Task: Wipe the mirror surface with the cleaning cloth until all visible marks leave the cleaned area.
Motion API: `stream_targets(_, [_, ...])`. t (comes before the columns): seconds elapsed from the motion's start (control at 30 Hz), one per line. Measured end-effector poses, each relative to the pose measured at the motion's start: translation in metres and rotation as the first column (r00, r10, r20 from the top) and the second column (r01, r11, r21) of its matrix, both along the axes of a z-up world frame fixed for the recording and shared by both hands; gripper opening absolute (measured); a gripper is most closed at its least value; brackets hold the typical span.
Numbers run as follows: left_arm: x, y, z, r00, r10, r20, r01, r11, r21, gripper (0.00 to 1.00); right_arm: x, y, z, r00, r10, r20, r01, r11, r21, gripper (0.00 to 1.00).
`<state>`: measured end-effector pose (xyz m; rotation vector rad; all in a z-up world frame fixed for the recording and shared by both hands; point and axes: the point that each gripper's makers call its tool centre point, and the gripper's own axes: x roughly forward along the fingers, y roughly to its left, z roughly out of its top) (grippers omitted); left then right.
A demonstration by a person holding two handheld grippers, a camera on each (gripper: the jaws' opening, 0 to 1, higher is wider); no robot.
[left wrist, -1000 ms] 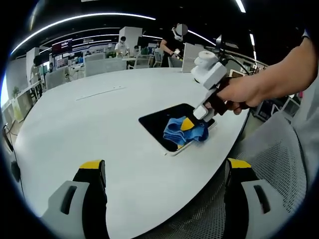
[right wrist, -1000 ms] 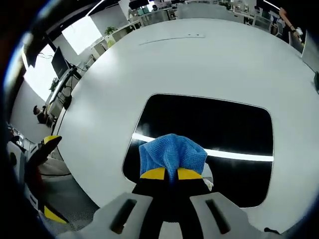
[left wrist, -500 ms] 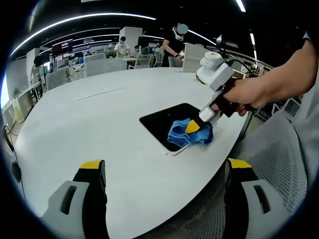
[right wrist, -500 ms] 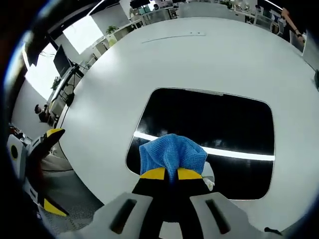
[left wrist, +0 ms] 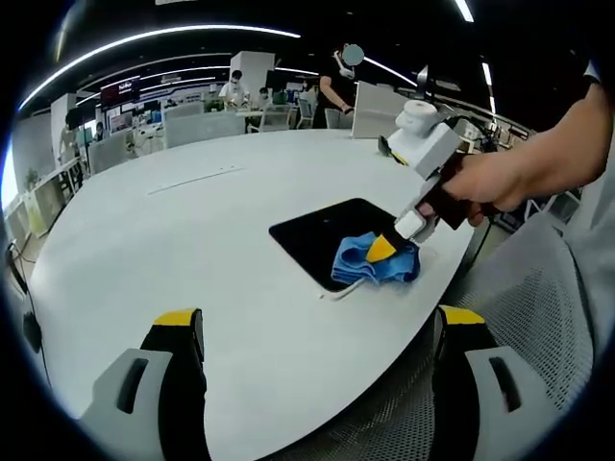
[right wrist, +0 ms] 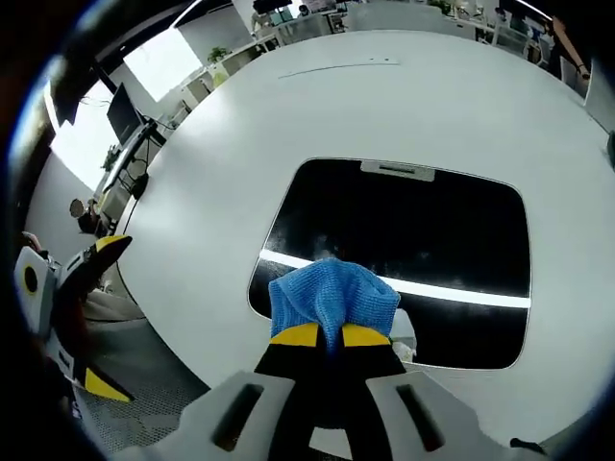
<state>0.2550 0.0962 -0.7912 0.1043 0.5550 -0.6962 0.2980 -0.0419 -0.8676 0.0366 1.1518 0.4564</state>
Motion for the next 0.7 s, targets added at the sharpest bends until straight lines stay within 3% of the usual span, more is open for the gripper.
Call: stream_targets(0.7, [-0.0002,-0.0004,0.0002,1.000,-0.003,0.000,0.003,1.000,0.002,0.99,-0.0005,-0.0076,0.0007,1.000,0.008,-0.012,-0.008,1.000,-0.007,0.00])
